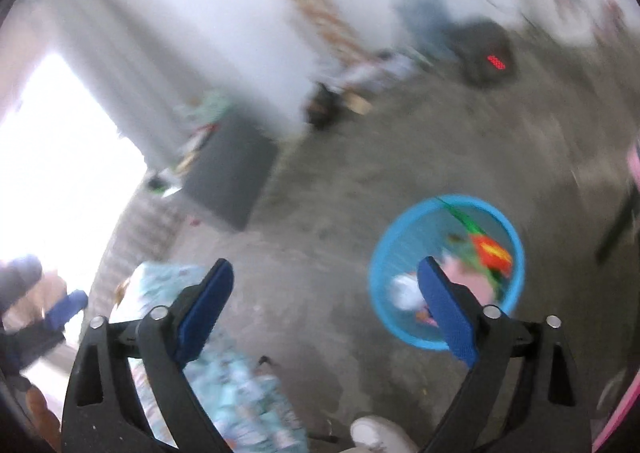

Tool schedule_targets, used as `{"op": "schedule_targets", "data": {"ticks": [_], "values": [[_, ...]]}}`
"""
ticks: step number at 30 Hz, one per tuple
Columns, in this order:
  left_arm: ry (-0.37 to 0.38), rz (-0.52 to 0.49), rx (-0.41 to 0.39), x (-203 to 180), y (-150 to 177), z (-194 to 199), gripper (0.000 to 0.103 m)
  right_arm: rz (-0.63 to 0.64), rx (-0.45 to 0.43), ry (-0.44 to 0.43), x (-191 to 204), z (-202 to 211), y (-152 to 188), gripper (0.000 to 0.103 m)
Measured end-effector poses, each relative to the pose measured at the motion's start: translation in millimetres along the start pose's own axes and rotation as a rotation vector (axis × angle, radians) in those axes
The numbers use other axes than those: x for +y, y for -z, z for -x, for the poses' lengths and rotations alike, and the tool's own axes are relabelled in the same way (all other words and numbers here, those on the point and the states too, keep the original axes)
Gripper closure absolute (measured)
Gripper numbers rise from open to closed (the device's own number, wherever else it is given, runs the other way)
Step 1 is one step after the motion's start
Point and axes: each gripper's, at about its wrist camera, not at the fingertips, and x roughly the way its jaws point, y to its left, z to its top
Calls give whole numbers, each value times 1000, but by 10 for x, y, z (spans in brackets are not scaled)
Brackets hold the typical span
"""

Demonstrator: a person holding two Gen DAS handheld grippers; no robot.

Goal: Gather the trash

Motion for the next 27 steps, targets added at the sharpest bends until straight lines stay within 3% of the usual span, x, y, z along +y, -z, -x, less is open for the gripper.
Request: {"op": "schedule_targets", "data": {"ticks": [3,7,14,18,22,27], "values": [[-92,12,-111,158,145,602,5,186,-24,-65,584,256,129,8],[-227,97,-187,415,405,1207,5,381,5,-120,1156,465,390,8],[-590,278,-266,863,1049,2049,5,599,-3,-140,1756,860,801,8],[-726,283,-274,948,1421,2324,5,694,2,-120,1980,1013,1012,8],[-780,310,-245,992,1762,2465,5,771,-4,-73,2154,1157,1249,8],[-787,374,-121,1016,2121,2335,5,853,20,-8,2232,1208,1564,8]]}}
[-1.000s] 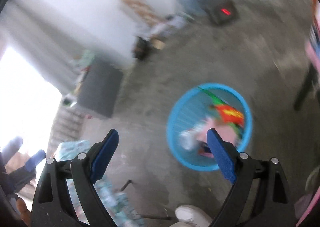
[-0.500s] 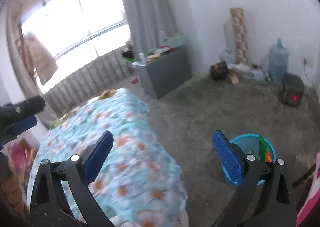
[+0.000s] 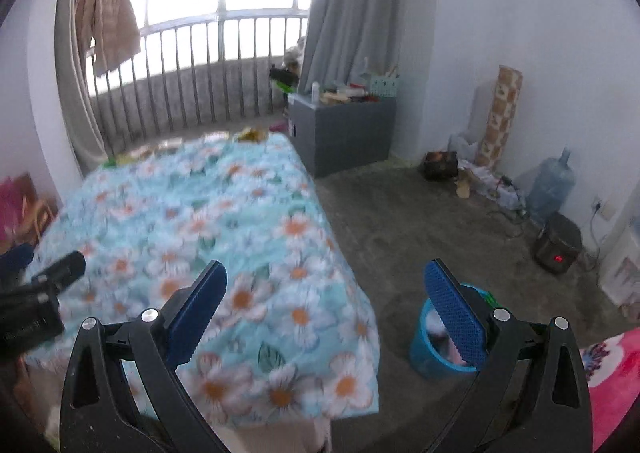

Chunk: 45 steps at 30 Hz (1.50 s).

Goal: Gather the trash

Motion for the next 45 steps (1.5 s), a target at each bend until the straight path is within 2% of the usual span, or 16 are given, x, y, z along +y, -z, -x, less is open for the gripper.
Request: {"op": "schedule_targets", "data": {"ticks": [3,9,14,23,35,45], "values": [[-12,23,83,38,181,-62,5,11,69,10,80,-36,167,8],[-44,46,152,98,464,-128,5,38,204,4,153,-96,548,8],[-50,26,147,73,471,-109,5,77,242,53,138,-70,727,8],[-42,-44,155,-69,465,-142,5,73,263,100,-12,-33,780,8],[-19,-104,153,-256,443,-146,5,53,271,117,-153,-22,780,8],[-9,-110,147,-301,433,-114,5,48,279,120,-167,5,821,8]]}}
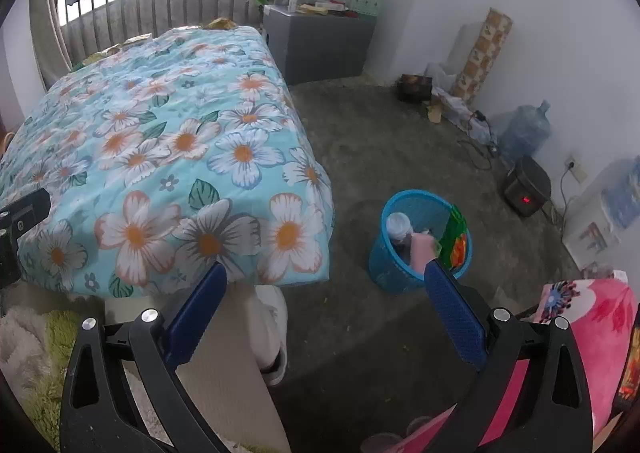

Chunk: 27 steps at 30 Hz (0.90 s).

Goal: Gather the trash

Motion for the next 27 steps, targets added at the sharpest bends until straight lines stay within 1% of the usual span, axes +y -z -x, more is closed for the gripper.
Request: {"op": "schedule_targets", "data": {"ticks": [20,27], "values": [[2,-6,1,-43,-8,2,5,-16,2,-3,-45,22,21,8],[2,0,1,-30,-2,8,5,-5,-4,-1,-32,28,7,8]]}}
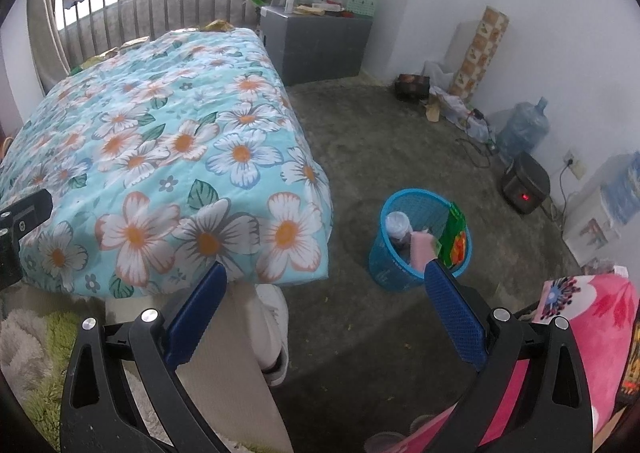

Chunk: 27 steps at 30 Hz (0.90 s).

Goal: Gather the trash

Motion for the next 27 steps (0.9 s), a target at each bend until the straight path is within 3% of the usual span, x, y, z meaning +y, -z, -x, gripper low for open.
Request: {"op": "schedule_targets", "data": {"ticks": [27], "values": [[3,8,8,30,16,-9,5,0,-2,4,37,6,-8,8]]}}
